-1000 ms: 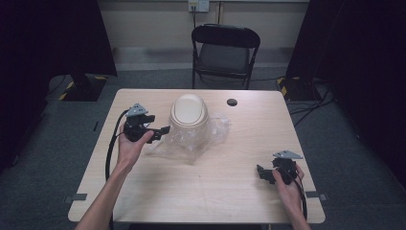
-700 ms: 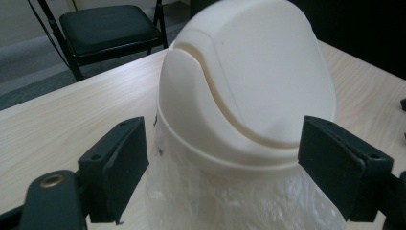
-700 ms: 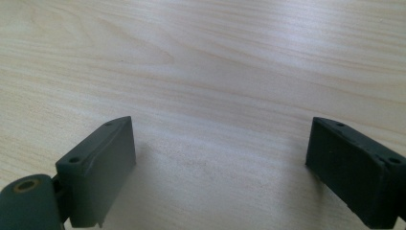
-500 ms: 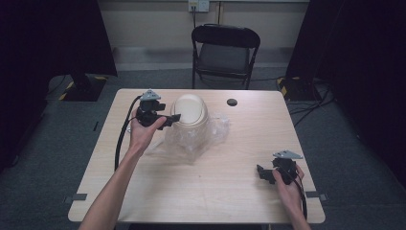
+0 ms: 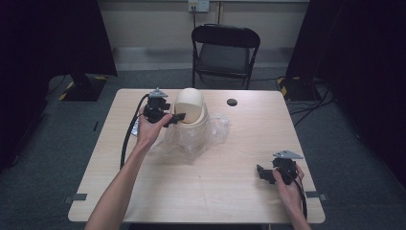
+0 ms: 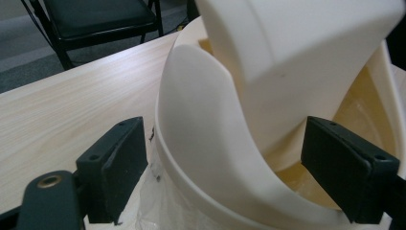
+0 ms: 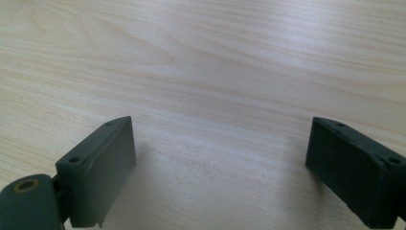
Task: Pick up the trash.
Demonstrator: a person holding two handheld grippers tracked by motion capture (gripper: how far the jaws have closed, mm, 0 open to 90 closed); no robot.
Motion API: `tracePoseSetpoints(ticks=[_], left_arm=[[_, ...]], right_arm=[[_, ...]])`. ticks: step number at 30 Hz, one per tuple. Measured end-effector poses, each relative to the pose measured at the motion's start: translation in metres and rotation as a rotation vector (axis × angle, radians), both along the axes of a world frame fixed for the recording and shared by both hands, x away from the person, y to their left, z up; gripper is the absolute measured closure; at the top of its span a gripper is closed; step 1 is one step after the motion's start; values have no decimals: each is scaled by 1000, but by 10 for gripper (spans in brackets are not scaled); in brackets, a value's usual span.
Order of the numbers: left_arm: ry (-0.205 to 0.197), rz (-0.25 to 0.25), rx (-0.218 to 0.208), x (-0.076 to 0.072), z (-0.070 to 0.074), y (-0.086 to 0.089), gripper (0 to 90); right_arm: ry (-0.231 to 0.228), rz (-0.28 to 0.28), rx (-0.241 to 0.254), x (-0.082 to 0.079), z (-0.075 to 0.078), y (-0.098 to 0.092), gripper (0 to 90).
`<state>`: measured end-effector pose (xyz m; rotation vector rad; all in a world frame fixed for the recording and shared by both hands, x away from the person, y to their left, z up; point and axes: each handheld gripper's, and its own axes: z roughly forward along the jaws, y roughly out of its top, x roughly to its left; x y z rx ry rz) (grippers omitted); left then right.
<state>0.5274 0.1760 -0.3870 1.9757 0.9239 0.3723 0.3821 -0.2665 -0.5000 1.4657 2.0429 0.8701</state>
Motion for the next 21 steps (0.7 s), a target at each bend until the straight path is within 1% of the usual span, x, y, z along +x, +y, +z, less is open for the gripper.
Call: tracePoseSetpoints(ticks=[2,4,5,7,8,11,12,13,15,17,20,21], left_arm=[[7,8,-1,2,-2,-1,157],[7,5,-8,3,-4,-1,159],[3,7,9,4,-5,-2,161],[4,10,5,5,-5,-2,161],[7,18,-7,5,-6,-2,161],[8,22,2,8,-8,-1,185],[11,26,-9,8,-9,-1,185],[12,26,0,8,-8,-1,191],[9,23,-1,7,-7,2,195],[8,12,-15,6,-5,3,200],[12,-9,-48,1,0,7,194],[6,-15,-37,-2,4,7,192]], right_arm=[[0,0,0,0,0,0,91],[0,0,0,0,0,0,91],[0,-1,0,0,0,0,91],[0,0,0,0,0,0,91],[0,0,0,0,0,0,91],[0,0,0,0,0,0,91],[0,0,0,0,0,0,91],[1,0,0,0,0,0,91],[1,0,0,0,0,0,91],[0,0,0,0,0,0,91],[1,0,1,0,0,0,91],[1,0,1,0,0,0,91]])
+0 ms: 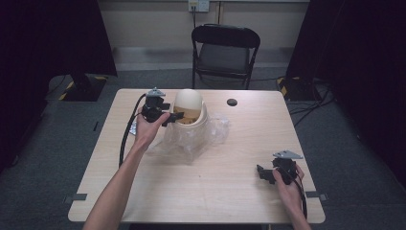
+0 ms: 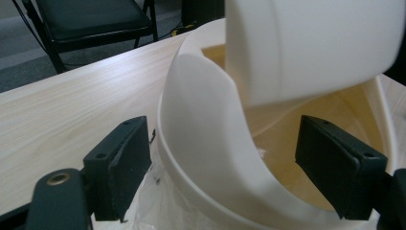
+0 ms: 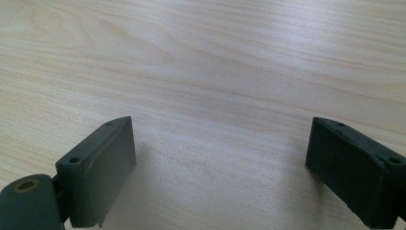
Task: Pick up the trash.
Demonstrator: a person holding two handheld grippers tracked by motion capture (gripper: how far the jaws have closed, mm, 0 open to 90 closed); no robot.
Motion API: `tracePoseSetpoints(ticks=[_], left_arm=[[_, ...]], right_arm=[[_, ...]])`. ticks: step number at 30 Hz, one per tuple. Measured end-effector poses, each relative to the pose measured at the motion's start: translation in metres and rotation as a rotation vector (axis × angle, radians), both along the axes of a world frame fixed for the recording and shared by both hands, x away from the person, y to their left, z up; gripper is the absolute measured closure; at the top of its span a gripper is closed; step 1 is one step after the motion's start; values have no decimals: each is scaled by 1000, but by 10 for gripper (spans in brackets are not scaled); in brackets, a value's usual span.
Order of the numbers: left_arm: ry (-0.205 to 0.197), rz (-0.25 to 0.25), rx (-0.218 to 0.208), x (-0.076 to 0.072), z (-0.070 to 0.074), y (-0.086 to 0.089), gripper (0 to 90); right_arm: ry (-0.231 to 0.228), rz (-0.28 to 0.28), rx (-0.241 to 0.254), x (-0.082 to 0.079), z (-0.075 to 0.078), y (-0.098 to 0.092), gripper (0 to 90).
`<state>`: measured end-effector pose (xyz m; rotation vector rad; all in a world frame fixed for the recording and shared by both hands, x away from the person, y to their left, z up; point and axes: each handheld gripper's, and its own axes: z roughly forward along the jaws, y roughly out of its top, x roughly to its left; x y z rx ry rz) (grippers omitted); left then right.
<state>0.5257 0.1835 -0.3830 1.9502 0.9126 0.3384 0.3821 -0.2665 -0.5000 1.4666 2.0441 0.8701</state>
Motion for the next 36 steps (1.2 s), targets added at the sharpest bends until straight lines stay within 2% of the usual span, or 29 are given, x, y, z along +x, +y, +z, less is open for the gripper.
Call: tracePoseSetpoints(ticks=[2,4,5,6,7,10,11,12,14,15,17,19,21,23,24,25,26,30,35,36], left_arm=[[-11,0,14,-2,3,1,192],[-25,0,-15,-7,11,11,192],[-25,0,-15,-7,11,11,191],[-37,13,-23,-11,14,19,188],[-37,13,-23,-11,14,19,185],[-39,46,-30,-16,13,37,175],[-39,46,-30,-16,13,37,169],[-32,50,-32,-18,11,42,169],[-12,60,6,-21,4,56,170],[-12,60,6,-21,4,56,174],[-1,82,6,-22,-2,67,174],[30,82,8,-22,-9,76,174],[26,101,19,-24,-18,85,174],[56,96,25,-23,-25,94,173],[52,122,29,-24,-31,102,161],[52,122,29,-24,-31,102,165],[62,143,18,-24,-37,110,165],[95,162,47,-21,-46,121,162],[113,192,45,-15,-56,133,171],[115,197,57,-13,-57,134,171]], right_arm=[[0,0,0,0,0,0,90],[-1,-1,0,0,0,0,91],[-1,-1,0,0,0,0,91],[-1,-1,0,0,0,0,91],[-1,-1,0,0,0,0,91],[-1,-1,0,0,0,0,91],[-1,-1,0,0,0,0,91],[-1,-1,0,0,0,0,91],[-1,-1,0,0,0,0,91],[-1,-1,0,0,0,0,91],[-1,-1,0,0,0,0,91],[-1,-1,0,0,0,0,91],[0,0,0,0,0,0,90],[0,0,0,0,0,0,90],[0,0,0,0,0,0,91],[0,0,0,0,0,0,91],[0,0,0,0,0,0,90],[-1,0,0,0,0,0,91],[-1,-1,-1,0,0,0,91],[-1,-1,-1,0,0,0,90]])
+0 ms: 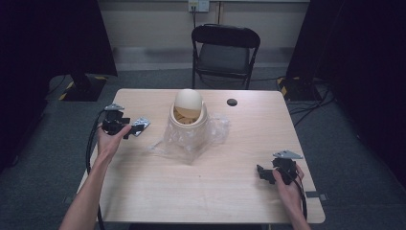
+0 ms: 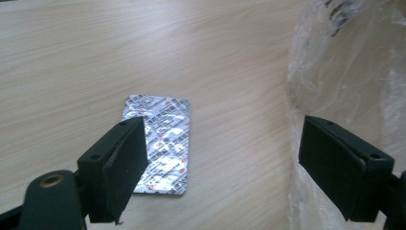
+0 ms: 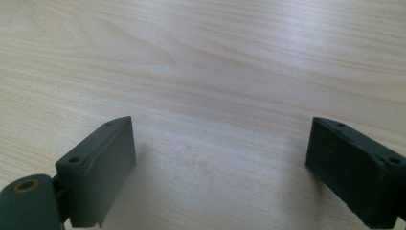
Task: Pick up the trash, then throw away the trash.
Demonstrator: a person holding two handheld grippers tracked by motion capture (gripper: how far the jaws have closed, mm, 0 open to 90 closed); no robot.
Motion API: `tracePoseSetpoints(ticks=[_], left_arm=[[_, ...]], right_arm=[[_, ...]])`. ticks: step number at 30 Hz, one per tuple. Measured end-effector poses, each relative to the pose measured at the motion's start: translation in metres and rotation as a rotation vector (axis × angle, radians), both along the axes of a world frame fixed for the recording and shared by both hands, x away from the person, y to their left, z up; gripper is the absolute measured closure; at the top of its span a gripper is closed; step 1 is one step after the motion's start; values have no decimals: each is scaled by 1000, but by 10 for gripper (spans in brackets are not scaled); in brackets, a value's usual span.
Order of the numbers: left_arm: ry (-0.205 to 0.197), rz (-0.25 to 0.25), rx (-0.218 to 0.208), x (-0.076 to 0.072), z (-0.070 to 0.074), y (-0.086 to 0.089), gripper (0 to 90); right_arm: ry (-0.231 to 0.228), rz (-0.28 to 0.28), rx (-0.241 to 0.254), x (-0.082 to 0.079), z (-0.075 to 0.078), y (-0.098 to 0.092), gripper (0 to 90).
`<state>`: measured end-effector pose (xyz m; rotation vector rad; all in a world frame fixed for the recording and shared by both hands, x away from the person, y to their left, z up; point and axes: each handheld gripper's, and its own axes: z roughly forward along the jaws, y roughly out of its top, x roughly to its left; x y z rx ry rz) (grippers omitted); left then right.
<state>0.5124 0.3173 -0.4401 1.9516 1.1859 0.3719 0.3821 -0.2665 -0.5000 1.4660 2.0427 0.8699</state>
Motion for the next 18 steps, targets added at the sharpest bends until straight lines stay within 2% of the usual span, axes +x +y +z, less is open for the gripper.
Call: tracePoseSetpoints(ticks=[3,4,7,10,14,17,18], left_arm=[[4,6,-12,3,-5,4,186],[9,6,8,6,-10,5,186],[13,4,14,10,-15,7,186],[43,5,23,17,-28,8,189],[34,20,39,21,-34,6,194],[8,31,82,26,-40,5,203],[8,32,83,28,-42,6,203]], right_arm=[[0,0,1,0,0,0,91],[1,1,1,0,0,0,91],[1,1,1,0,0,0,91],[1,1,1,0,0,0,91],[1,1,1,0,0,0,90],[1,1,1,0,0,0,90],[1,1,1,0,0,0,90]])
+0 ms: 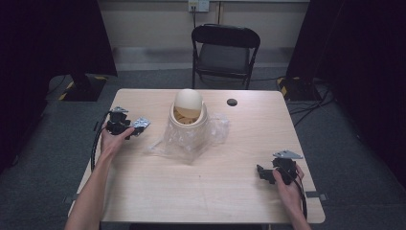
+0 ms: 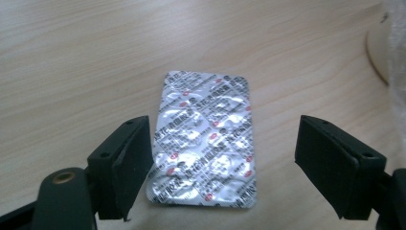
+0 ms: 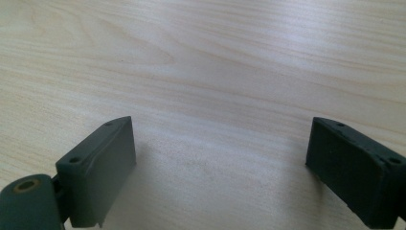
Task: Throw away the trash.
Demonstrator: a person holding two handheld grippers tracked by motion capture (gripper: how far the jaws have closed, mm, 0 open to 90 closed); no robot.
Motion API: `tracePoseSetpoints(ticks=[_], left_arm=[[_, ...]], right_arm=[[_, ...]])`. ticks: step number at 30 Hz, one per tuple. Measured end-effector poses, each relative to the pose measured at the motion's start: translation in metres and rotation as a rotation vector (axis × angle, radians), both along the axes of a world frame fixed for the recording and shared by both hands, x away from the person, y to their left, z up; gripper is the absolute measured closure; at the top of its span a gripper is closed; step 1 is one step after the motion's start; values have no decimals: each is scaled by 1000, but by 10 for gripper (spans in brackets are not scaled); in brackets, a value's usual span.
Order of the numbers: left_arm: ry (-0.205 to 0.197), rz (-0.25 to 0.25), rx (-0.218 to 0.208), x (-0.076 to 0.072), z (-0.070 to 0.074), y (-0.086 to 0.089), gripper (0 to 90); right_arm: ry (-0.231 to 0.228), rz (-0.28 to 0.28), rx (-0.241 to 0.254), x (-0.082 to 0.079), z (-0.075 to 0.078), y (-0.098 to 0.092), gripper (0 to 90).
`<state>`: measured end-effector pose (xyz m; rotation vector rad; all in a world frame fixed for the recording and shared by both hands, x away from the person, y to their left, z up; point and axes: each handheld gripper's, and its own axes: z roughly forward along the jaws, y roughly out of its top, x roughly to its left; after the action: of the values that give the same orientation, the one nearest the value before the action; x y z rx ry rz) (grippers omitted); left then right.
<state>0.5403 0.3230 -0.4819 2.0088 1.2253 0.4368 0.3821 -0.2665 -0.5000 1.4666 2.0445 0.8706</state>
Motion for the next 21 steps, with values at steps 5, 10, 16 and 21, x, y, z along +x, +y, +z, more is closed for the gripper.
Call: tracePoseSetpoints(ticks=[5,10,16,21], left_arm=[[-10,9,27,5,-8,3,224],[-12,8,46,8,-15,1,224],[-13,-2,85,5,-13,-1,339],[1,-13,90,1,-11,-3,341]], right_arm=[[0,0,0,0,0,0,90],[0,0,0,0,0,0,91],[-1,1,0,0,0,0,90],[-2,-1,-1,0,0,0,91]])
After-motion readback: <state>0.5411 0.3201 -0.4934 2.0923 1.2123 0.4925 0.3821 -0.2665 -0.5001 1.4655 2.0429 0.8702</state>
